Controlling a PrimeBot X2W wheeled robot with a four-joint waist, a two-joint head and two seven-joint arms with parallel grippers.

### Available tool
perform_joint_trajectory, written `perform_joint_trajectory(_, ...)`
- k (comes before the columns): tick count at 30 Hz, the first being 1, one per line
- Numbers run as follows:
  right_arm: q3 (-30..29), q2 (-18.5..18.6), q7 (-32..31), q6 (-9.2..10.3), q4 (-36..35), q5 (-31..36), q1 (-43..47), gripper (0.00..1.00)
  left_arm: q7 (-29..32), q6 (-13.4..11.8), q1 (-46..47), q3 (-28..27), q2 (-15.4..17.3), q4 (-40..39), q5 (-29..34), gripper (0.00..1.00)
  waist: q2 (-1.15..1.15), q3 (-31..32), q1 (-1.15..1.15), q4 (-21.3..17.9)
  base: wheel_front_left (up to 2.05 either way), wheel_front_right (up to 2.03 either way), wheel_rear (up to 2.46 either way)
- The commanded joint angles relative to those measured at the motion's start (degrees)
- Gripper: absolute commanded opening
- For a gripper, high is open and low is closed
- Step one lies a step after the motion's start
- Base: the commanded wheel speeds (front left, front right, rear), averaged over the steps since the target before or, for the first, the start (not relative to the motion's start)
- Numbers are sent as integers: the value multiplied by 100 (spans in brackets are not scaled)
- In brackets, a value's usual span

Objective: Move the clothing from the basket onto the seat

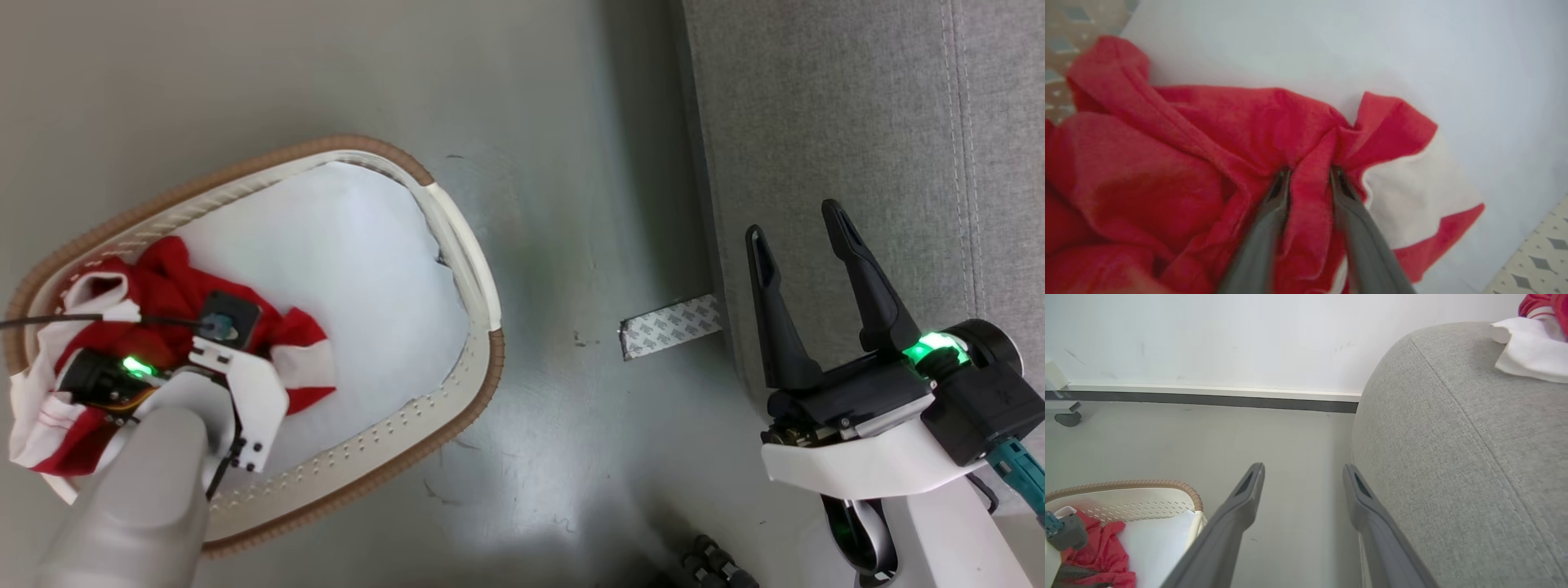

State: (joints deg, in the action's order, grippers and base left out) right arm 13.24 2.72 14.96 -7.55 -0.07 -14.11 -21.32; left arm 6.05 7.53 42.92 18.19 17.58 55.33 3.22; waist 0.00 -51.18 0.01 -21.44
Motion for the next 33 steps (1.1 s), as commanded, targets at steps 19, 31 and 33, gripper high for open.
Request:
perform_joint_trajectory(19,-296,13,9,13,391,272,674,100,-1099,-5,-977,516,-608,-1471,-1646,0,0,2532,-1,696,0,0,0)
perform_joint_trajectory(31,-200,13,8,13,465,559,1405,100,-539,-237,-2167,342,-624,-4239,-2428,0,0,4089,-1,900,0,0,0)
perform_joint_trajectory(33,-98,11,9,13,436,615,1488,100,-403,-339,-2315,333,-606,-4691,-2442,0,0,4252,-1,903,0,0,0)
